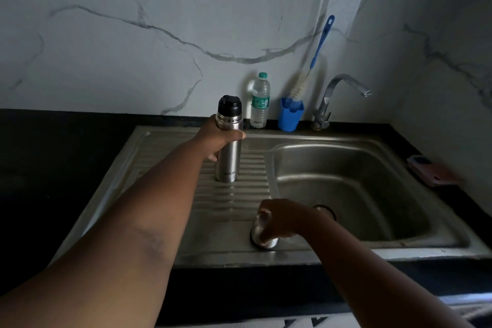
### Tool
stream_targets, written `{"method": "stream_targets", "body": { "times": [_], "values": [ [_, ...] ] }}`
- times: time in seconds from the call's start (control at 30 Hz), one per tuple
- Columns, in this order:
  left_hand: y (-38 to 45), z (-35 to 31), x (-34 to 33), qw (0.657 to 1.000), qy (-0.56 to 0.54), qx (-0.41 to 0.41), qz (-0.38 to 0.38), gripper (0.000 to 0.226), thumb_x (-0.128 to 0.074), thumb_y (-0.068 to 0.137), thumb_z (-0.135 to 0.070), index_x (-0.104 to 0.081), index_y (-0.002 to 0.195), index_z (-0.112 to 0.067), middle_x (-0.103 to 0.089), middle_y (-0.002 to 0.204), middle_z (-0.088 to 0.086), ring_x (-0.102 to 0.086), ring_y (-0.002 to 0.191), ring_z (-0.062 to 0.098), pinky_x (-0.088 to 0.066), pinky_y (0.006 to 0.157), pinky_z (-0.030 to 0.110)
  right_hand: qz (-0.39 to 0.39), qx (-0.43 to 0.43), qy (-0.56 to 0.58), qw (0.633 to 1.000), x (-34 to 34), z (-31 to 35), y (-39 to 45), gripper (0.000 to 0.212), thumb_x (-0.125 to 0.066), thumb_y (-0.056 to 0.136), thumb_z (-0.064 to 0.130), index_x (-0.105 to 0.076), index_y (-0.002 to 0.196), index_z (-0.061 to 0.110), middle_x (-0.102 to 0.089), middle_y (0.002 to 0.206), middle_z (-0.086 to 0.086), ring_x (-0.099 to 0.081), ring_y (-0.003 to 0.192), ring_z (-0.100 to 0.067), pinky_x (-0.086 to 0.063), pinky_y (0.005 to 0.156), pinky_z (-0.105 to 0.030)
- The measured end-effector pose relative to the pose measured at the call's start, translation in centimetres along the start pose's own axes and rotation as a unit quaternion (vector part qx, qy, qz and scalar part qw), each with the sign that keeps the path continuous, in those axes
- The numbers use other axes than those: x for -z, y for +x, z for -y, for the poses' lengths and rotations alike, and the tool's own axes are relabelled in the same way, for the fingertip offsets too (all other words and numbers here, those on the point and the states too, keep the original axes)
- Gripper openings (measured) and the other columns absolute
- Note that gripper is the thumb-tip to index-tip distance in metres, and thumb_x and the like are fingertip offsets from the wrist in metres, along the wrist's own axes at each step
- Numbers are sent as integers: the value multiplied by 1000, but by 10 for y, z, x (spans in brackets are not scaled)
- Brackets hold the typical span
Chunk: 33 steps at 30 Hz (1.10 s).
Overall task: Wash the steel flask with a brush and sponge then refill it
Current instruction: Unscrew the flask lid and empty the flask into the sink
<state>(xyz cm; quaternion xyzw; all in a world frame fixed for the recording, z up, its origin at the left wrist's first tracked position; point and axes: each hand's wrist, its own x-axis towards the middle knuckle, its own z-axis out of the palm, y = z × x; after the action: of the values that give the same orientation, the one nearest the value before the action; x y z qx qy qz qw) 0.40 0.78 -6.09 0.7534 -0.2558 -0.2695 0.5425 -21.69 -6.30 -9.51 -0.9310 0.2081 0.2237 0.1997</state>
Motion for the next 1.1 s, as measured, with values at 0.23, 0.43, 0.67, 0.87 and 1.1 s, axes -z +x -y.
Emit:
{"method": "stream_targets", "body": {
  "times": [0.23, 0.43, 0.67, 0.87, 1.1],
  "values": [
    [2, 2, 4, 997, 33, -75, 5, 40, -82, 74, -22, -60, 106, -17, -67, 92, -5, -64, 82, 11, -57, 76, 41, -15, -34, 44, 998, 2, 9, 4, 77, -78, 69, 50, -47, 135, 24, -55, 134, 0, -54, 119, -19, -42, 90, -28],
    [12, 13, 11, 993, 40, -112, 11, 43, -85, 66, -32, -63, 102, -29, -73, 92, -6, -70, 85, 11, -57, 85, 44, -270, -16, 149, 951, 86, 51, 32, 33, -54, 88, 56, -60, 97, 25, -67, 96, 0, -62, 82, -12, -53, 74, -29],
    [16, 30, 15, 990, 43, -136, 16, 63, -83, 63, -48, -53, 119, -41, -70, 99, -20, -65, 89, -2, -52, 81, 29, -343, -111, 25, 932, 165, 122, 62, 66, -59, 72, 74, -55, 99, 14, -61, 92, -2, -57, 84, -22, -48, 73, -33],
    [20, 30, 21, 986, 65, -153, 24, 68, -82, 63, -50, -47, 122, -49, -69, 97, -22, -65, 90, 1, -53, 81, 30, -316, -93, -14, 944, 168, 131, 70, 46, -66, 80, 52, -46, 64, 14, -53, 61, -1, -58, 66, -18, -43, 51, -24],
    [27, 28, 22, 985, 83, -148, 24, 63, -82, 59, -52, -53, 114, -46, -70, 94, -20, -66, 88, 0, -56, 84, 36, -294, -48, -21, 955, 174, 118, 77, 46, -64, 81, 52, -62, 83, 5, -62, 71, -5, -60, 69, -17, -39, 50, -22]
  ]
}}
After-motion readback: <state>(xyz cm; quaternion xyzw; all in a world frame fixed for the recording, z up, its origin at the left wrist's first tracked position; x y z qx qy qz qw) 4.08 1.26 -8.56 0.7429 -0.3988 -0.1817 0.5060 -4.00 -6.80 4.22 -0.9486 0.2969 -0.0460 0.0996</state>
